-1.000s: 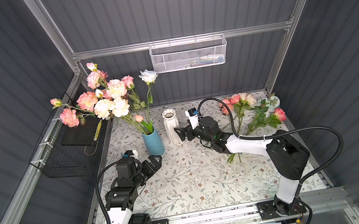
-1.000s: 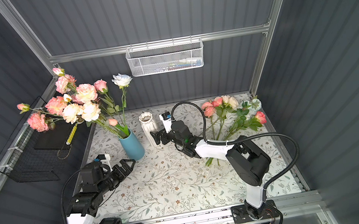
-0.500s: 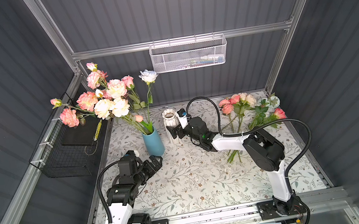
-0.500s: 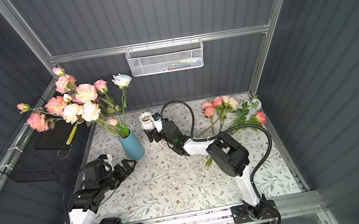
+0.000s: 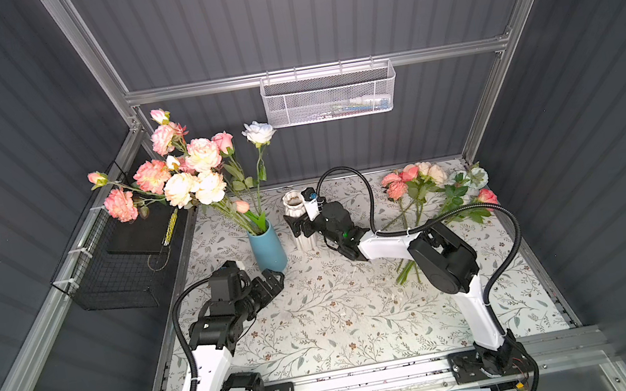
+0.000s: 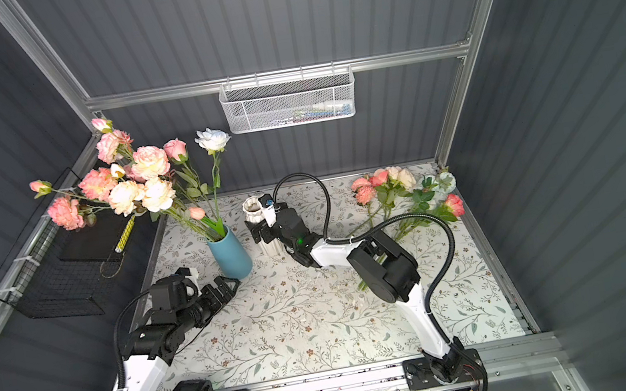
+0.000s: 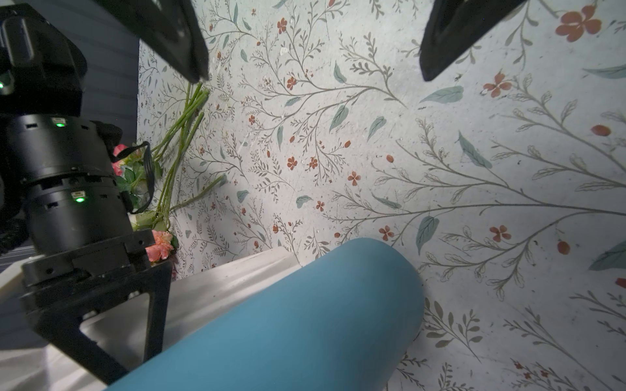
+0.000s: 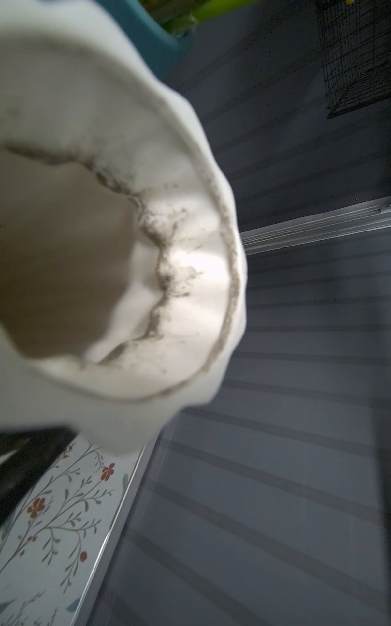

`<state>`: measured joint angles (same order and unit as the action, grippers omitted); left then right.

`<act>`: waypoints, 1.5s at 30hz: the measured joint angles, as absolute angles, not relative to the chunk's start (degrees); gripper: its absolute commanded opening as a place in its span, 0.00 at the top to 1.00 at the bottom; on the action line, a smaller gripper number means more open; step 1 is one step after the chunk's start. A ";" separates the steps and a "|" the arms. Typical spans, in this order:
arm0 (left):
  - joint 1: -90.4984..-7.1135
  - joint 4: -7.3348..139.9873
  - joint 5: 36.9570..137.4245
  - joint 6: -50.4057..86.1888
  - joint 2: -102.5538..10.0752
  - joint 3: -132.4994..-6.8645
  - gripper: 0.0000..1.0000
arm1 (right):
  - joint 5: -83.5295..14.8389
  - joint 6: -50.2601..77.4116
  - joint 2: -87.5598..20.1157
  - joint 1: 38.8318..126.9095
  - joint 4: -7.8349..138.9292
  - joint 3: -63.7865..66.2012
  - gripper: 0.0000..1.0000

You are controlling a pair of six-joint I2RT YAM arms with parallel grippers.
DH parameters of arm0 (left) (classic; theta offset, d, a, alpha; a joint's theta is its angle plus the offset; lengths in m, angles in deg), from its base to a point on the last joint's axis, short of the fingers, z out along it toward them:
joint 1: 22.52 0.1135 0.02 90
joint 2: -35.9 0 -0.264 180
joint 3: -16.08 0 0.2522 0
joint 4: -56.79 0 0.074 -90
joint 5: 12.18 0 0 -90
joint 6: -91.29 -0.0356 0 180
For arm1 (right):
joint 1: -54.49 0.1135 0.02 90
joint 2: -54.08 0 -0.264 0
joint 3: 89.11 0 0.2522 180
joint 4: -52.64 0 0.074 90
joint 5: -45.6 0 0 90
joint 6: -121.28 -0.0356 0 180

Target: Arrange the flowers into the vase

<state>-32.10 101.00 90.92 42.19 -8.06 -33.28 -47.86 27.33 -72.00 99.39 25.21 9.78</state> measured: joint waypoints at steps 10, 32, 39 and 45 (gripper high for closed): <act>-32.10 100.65 90.92 42.17 -8.30 -33.28 0.00 | -49.33 30.08 -72.33 99.65 20.60 7.57 0.02; -32.10 100.24 90.92 41.97 -8.43 -33.28 0.00 | -45.85 31.75 -72.99 99.65 18.15 5.45 0.50; -32.10 100.26 90.97 41.97 -7.84 -33.28 0.00 | -45.98 31.92 -67.22 100.22 16.22 -3.18 0.51; -32.10 100.24 91.14 41.99 -7.21 -33.28 0.00 | -47.60 31.92 -58.58 101.86 11.66 -16.80 0.51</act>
